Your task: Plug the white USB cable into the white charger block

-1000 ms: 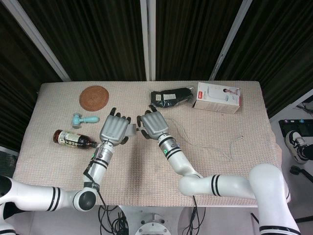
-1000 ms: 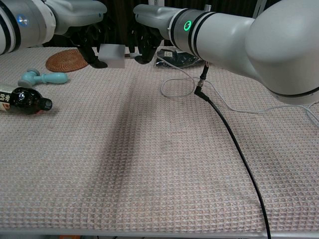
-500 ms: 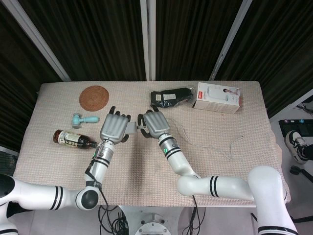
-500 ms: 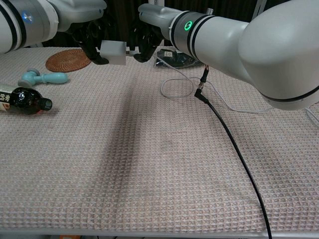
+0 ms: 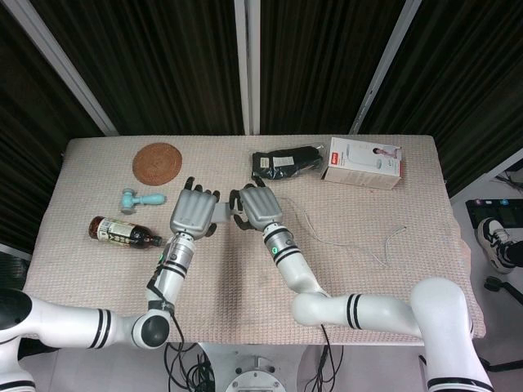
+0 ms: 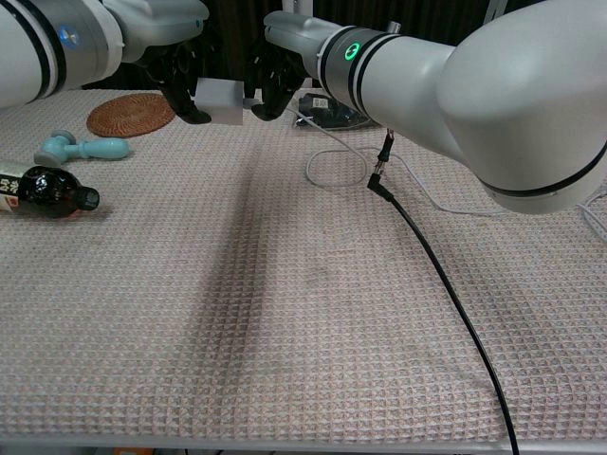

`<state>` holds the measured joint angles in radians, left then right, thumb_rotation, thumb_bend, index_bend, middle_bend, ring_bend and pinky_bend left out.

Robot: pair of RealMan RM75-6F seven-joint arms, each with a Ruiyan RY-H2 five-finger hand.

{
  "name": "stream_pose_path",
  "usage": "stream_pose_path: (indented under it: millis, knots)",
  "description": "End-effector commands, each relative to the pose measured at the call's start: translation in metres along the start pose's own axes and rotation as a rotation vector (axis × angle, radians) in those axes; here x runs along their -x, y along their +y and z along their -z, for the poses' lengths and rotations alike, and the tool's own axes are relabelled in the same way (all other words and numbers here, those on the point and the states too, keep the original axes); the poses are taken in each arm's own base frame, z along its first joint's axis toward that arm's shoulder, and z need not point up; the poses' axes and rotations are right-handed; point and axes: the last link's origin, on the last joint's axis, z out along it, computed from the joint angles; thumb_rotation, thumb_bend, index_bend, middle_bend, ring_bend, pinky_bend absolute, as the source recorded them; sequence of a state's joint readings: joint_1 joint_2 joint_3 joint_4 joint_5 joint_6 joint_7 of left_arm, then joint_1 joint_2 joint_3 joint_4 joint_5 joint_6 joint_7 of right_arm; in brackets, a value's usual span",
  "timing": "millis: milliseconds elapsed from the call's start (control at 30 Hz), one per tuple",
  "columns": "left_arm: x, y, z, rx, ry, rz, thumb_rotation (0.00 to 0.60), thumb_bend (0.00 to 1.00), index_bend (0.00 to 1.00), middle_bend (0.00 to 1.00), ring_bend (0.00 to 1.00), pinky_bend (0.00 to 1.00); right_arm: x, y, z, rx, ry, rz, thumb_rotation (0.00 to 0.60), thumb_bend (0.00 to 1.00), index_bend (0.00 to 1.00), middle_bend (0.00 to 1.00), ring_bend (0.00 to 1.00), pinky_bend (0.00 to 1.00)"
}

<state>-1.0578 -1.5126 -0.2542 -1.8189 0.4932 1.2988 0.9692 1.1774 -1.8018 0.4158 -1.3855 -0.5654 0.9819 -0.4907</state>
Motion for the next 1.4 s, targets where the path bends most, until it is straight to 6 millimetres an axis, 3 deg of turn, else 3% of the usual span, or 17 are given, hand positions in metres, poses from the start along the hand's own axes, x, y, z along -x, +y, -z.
stream_pose_path:
  millis: [33,167,267,367,533,833,967,1133,1300,1400]
  knots:
    - [0.001,0.001,0.0,0.003,-0.003,0.0,0.573,0.3,0.46,0.48,0.28,0.14,0.0,-0.001,0.0,0.0,0.0,0.0,0.6,0.33,0.62,0.54,0.28,0.07]
    - [0.001,-0.001,-0.001,-0.001,-0.003,0.0,0.578,0.3,0.46,0.49,0.28,0.14,0.001,0.002,0.001,0.0,-0.013,0.025,0.6,0.31,0.56,0.51,0.26,0.05]
    - [0.002,-0.005,-0.001,-0.007,-0.003,0.0,0.58,0.3,0.46,0.48,0.28,0.14,-0.001,0.006,0.004,0.003,-0.017,0.035,0.6,0.16,0.33,0.38,0.17,0.03]
    - [0.005,-0.011,0.0,-0.014,-0.008,0.006,0.582,0.3,0.46,0.48,0.28,0.14,-0.005,0.013,0.01,0.008,-0.009,0.045,0.6,0.05,0.16,0.28,0.1,0.02]
    - [0.014,-0.02,0.004,-0.016,-0.019,0.01,0.591,0.29,0.45,0.47,0.28,0.14,-0.013,0.03,0.02,0.03,0.006,0.065,0.6,0.03,0.04,0.2,0.06,0.02]
    - [0.059,-0.024,0.001,0.039,-0.09,-0.001,0.599,0.29,0.4,0.41,0.21,0.13,-0.045,0.077,0.056,0.066,0.06,0.152,0.6,0.03,0.0,0.18,0.06,0.02]
    - [0.076,-0.021,-0.007,0.046,-0.133,-0.007,0.6,0.28,0.31,0.34,0.15,0.11,-0.055,0.094,0.073,0.078,0.071,0.168,0.6,0.03,0.0,0.18,0.06,0.02]
    - [0.079,-0.024,-0.009,0.039,-0.116,0.01,0.6,0.25,0.15,0.22,0.06,0.09,-0.063,0.113,0.093,0.087,0.078,0.187,0.6,0.03,0.0,0.17,0.05,0.02]
    - [0.062,-0.06,0.005,-0.004,-0.017,0.029,0.6,0.24,0.14,0.2,0.05,0.06,-0.078,0.138,0.12,0.103,0.106,0.215,0.6,0.03,0.0,0.17,0.05,0.02]
    - [0.05,-0.105,0.026,-0.082,0.092,0.053,0.6,0.24,0.15,0.2,0.05,0.05,-0.092,0.162,0.148,0.12,0.14,0.248,0.6,0.09,0.0,0.18,0.05,0.01]
